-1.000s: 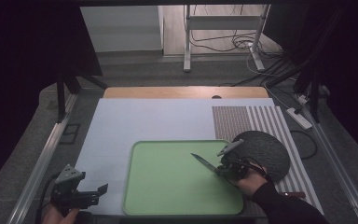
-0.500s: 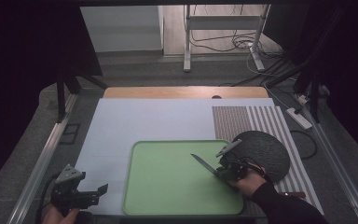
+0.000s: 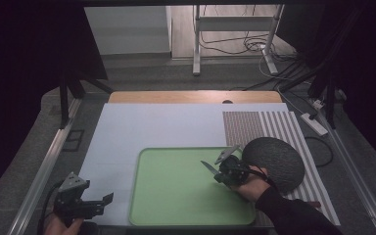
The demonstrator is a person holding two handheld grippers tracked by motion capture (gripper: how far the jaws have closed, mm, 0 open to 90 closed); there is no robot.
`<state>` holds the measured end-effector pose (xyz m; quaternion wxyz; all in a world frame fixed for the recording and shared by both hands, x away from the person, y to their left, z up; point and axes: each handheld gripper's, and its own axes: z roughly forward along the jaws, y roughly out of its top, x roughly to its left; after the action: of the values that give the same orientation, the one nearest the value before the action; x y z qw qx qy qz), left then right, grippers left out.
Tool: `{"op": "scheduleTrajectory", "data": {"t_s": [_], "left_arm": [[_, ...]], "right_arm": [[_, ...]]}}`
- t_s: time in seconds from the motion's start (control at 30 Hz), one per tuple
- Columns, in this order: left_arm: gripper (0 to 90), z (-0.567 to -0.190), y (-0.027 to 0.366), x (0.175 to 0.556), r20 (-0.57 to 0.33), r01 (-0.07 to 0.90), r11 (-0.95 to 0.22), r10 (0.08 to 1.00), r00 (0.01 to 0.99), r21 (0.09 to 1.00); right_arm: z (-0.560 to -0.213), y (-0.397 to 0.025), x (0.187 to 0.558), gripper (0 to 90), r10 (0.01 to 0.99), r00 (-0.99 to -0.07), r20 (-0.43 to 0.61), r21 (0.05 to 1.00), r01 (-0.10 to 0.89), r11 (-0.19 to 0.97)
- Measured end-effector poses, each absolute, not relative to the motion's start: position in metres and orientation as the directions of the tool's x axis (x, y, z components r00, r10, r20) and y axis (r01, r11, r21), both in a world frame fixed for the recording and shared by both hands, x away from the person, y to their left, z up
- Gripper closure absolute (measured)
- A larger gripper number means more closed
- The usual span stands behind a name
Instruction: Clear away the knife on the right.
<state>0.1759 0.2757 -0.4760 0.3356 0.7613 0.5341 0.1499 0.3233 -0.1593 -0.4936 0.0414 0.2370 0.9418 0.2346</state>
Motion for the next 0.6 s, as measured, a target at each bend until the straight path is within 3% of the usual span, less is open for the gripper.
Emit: {"op": "scheduleTrajectory", "data": {"t_s": [0.2,0.6], "left_arm": [[4.5,-0.476,0.276,0.176,-0.132,0.710,-0.203,0.913,0.387,0.674],[4.5,-0.476,0.276,0.175,-0.128,0.705,-0.209,0.911,0.393,0.678]], "right_arm": [[-0.504,-0.157,0.332,89.5,0.481,-0.877,0.020,0.428,0.442,0.788],[-0.501,-0.197,0.338,89.4,0.573,-0.818,0.047,0.411,0.539,0.735]]}}
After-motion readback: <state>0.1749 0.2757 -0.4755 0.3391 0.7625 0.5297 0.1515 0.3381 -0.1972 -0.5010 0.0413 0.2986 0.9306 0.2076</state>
